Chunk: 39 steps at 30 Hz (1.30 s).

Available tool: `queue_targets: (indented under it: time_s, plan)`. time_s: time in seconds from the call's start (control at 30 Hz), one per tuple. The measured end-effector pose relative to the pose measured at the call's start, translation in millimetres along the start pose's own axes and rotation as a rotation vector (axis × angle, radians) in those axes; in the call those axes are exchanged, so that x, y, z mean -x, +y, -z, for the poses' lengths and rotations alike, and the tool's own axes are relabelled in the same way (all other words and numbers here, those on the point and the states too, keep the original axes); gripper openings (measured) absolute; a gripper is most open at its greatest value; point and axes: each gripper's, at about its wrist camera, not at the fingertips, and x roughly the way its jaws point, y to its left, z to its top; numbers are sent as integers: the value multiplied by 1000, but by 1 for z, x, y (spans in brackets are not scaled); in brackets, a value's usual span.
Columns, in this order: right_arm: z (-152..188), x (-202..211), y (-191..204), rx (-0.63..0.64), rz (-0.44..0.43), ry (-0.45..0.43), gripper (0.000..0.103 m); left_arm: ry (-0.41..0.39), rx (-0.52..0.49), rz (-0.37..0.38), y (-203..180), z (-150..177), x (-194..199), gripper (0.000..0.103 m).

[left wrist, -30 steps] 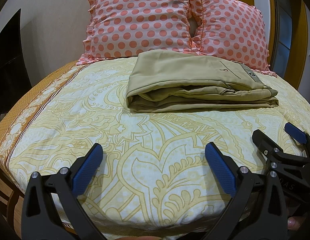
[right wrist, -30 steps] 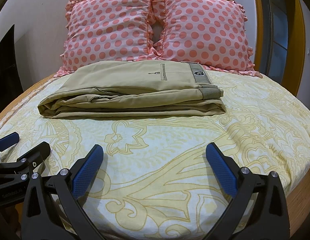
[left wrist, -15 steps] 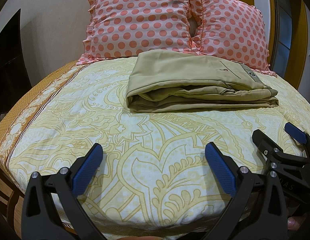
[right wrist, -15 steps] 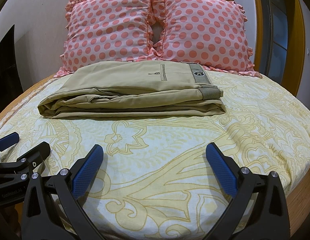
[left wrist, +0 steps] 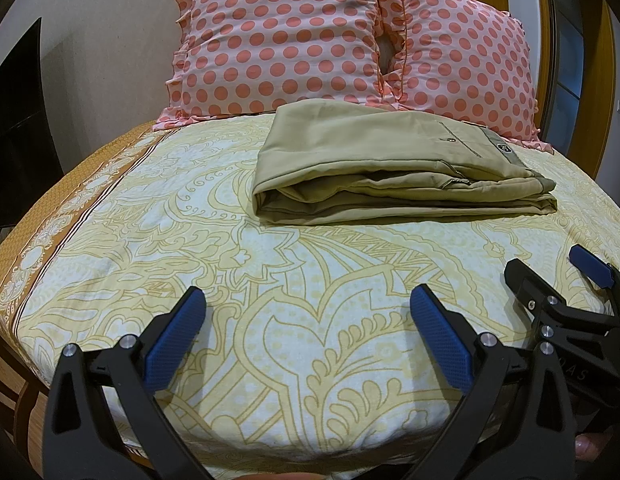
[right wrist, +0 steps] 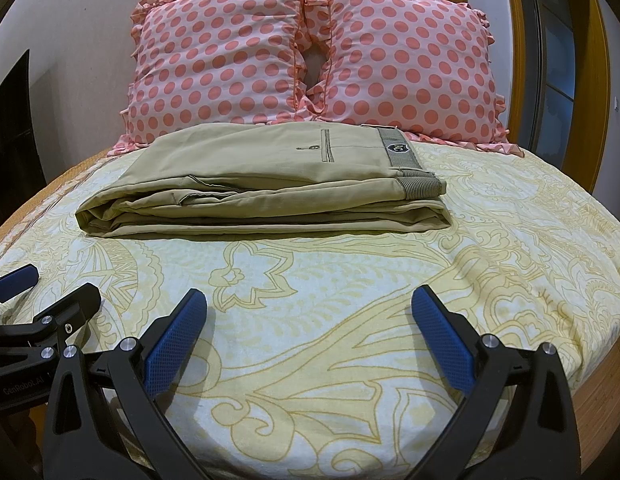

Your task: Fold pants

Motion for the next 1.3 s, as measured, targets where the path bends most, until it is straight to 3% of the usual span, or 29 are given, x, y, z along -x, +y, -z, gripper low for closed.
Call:
queue_targets:
  time_s: [1.3]
  plan:
    - [1, -2, 2, -2, 4, -3, 102, -2, 5, -4, -3, 0, 1, 101]
